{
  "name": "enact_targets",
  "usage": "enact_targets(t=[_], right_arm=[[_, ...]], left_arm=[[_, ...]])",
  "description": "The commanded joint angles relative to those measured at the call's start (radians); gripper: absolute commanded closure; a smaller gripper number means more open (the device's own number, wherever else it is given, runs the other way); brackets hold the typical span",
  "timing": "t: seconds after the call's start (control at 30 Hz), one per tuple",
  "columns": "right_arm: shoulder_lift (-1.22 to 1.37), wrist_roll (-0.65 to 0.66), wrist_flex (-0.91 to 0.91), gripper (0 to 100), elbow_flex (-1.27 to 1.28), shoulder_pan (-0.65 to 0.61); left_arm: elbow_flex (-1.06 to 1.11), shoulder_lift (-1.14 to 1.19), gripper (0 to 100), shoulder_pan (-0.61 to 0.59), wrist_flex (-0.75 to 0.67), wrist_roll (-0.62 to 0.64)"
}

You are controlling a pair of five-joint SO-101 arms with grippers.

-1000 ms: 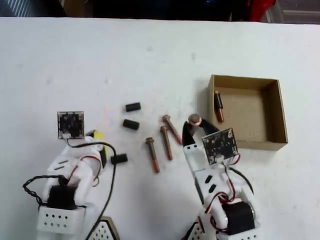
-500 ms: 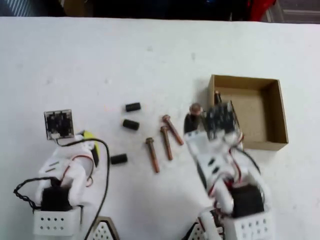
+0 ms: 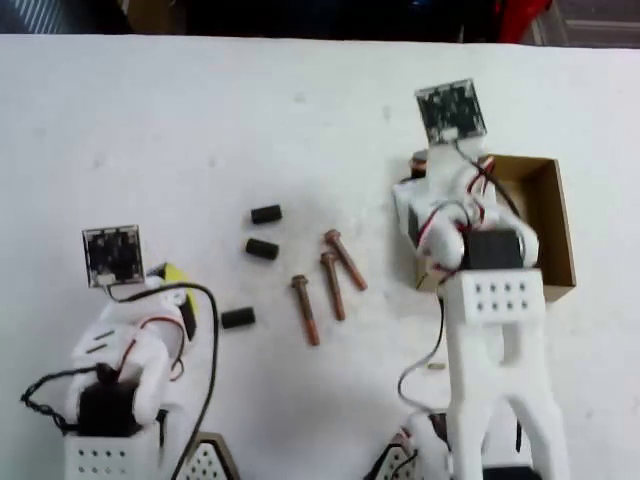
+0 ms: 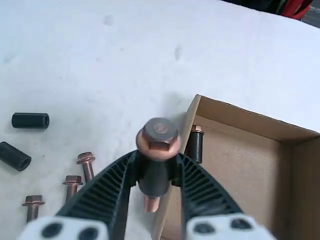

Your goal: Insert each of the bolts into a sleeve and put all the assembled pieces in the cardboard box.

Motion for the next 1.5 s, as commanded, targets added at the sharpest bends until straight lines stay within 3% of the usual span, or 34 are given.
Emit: enact_targets(t=[0.0, 0.33, 0.5, 0.8, 1.1, 1.37, 1.47], right_arm=[[0.081, 0.006, 0.007, 98.1, -0.130, 0.039], [0.444, 0.017, 0.116, 98.1, -0.396, 0.124], [0.674, 0.020, 0.119, 98.1, -0.549, 0.182], [1.044, 0.100, 0.275, 98.1, -0.878, 0.268], [1.283, 0.180, 0.418, 97.7, -1.089, 0.265], [1.319, 0.178, 0.564, 74.8, -1.261, 0.265], [1.319, 0.172, 0.615, 72.6, -1.339, 0.263]], left_arm=[[-0.041, -0.143, 98, -0.004, 0.068, -0.012], [0.055, -0.216, 98, -0.004, 0.081, -0.017], [0.112, -0.216, 98, -0.004, 0.123, -0.078], [0.118, -0.216, 98, -0.004, 0.180, -0.080], [0.143, -0.216, 98, -0.005, 0.193, -0.078], [0.235, -0.216, 98, -0.005, 0.100, -0.080], [0.236, -0.216, 98, -0.005, 0.101, -0.080]])
